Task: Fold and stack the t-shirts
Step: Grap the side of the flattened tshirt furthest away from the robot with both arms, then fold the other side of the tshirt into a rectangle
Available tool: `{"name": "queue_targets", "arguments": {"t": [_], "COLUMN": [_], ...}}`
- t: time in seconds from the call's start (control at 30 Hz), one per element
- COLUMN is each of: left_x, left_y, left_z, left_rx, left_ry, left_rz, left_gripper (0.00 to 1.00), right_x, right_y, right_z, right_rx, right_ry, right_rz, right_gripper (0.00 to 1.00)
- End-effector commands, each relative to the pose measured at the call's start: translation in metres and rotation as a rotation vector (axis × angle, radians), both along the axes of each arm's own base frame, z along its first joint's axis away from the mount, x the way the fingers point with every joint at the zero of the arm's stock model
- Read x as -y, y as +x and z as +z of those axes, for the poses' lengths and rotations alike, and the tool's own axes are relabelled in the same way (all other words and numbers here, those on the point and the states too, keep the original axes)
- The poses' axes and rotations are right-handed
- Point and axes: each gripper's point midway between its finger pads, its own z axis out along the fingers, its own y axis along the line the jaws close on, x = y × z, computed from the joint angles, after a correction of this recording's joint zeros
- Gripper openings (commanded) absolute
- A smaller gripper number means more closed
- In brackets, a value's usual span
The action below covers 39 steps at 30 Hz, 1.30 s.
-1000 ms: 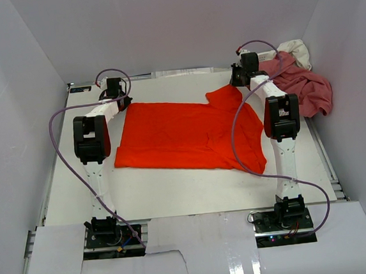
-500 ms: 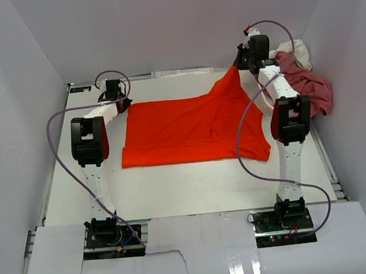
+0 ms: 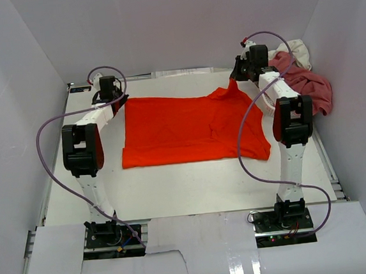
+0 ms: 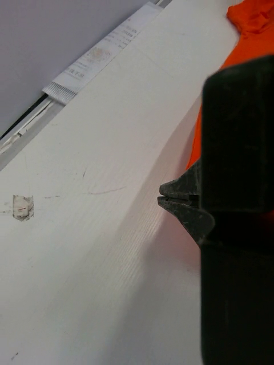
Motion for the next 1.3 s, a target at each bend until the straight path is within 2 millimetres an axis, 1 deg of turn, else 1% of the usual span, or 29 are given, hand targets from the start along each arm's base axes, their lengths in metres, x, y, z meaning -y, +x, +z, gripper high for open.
{"name": "queue_targets", "arguments": {"t": [0.0, 0.03, 0.07, 0.13, 0.2, 0.27, 0.33, 0.37, 0.4, 0.43, 0.47, 0.5, 0.53, 0.57, 0.6, 0.63, 0.7, 0.73, 0.77, 0.93, 1.03, 1.1, 1.2, 1.23, 1.27], "left_x": [-0.005, -0.006, -0.008, -0.009, -0.010, -0.012, -0.012, -0.012, -0.011, -0.012, -0.012, -0.013, -0.013, -0.013, -0.013, -0.015, -0.015, -0.015, -0.016, -0.016, -0.017, -0.016, -0.016, -0.016, -0.016], "left_y": [-0.006, -0.008, -0.011, -0.017, -0.021, -0.027, -0.029, -0.030, -0.031, -0.032, -0.034, -0.035, -0.037, -0.038, -0.039, -0.041, -0.044, -0.045, -0.046, -0.052, -0.055, -0.056, -0.059, -0.061, -0.062], "left_z": [0.052, 0.052, 0.056, 0.050, 0.052, 0.045, 0.043, 0.044, 0.043, 0.041, 0.041, 0.041, 0.038, 0.037, 0.038, 0.036, 0.038, 0.038, 0.035, 0.038, 0.038, 0.037, 0.038, 0.036, 0.036], "left_rx": [0.101, 0.099, 0.104, 0.085, 0.085, 0.067, 0.063, 0.063, 0.061, 0.056, 0.056, 0.056, 0.049, 0.046, 0.046, 0.041, 0.043, 0.043, 0.037, 0.040, 0.037, 0.034, 0.037, 0.031, 0.031], "left_ry": [0.000, 0.002, 0.006, 0.011, 0.015, 0.018, 0.013, 0.012, 0.010, 0.011, 0.008, 0.010, 0.011, 0.012, 0.014, 0.016, 0.017, 0.018, 0.017, 0.010, 0.009, 0.008, 0.001, -0.001, -0.003], "left_rz": [0.018, 0.022, 0.029, 0.035, 0.040, 0.046, 0.046, 0.048, 0.046, 0.050, 0.052, 0.054, 0.055, 0.055, 0.058, 0.062, 0.065, 0.066, 0.068, 0.073, 0.075, 0.075, 0.076, 0.077, 0.078], "left_gripper": [0.00, 0.00, 0.00, 0.00, 0.00, 0.00, 0.00, 0.00, 0.00, 0.00, 0.00, 0.00, 0.00, 0.00, 0.00, 0.00, 0.00, 0.00, 0.00, 0.00, 0.00, 0.00, 0.00, 0.00, 0.00], "right_x": [-0.005, -0.005, -0.006, -0.007, -0.007, -0.005, -0.005, -0.004, -0.004, -0.004, -0.003, -0.002, -0.001, -0.002, -0.001, 0.000, 0.001, 0.001, 0.002, 0.006, 0.009, 0.010, 0.012, 0.012, 0.013], "right_y": [-0.006, -0.008, -0.011, -0.015, -0.020, -0.024, -0.028, -0.033, -0.036, -0.040, -0.042, -0.046, -0.050, -0.052, -0.056, -0.059, -0.065, -0.068, -0.070, -0.085, -0.090, -0.093, -0.097, -0.099, -0.101], "right_z": [0.050, 0.050, 0.051, 0.053, 0.059, 0.064, 0.068, 0.069, 0.072, 0.079, 0.080, 0.076, 0.081, 0.082, 0.076, 0.080, 0.075, 0.078, 0.078, 0.077, 0.078, 0.084, 0.086, 0.092, 0.094], "right_rx": [0.096, 0.095, 0.095, 0.098, 0.105, 0.112, 0.117, 0.114, 0.119, 0.132, 0.135, 0.125, 0.133, 0.133, 0.120, 0.127, 0.113, 0.121, 0.121, 0.118, 0.121, 0.131, 0.134, 0.145, 0.148], "right_ry": [0.034, 0.039, 0.041, 0.045, 0.045, 0.044, 0.041, 0.040, 0.040, 0.038, 0.038, 0.038, 0.036, 0.037, 0.034, 0.033, 0.030, 0.032, 0.032, 0.033, 0.034, 0.037, 0.039, 0.039, 0.039], "right_rz": [0.037, 0.043, 0.047, 0.054, 0.054, 0.054, 0.054, 0.052, 0.054, 0.056, 0.056, 0.056, 0.056, 0.058, 0.058, 0.055, 0.053, 0.054, 0.054, 0.045, 0.038, 0.041, 0.041, 0.041, 0.039], "right_gripper": [0.08, 0.08, 0.08, 0.08, 0.08, 0.08, 0.08, 0.08, 0.08, 0.08, 0.08, 0.08, 0.08, 0.08, 0.08, 0.08, 0.08, 0.08, 0.08, 0.08, 0.08, 0.08, 0.08, 0.08, 0.08]}}
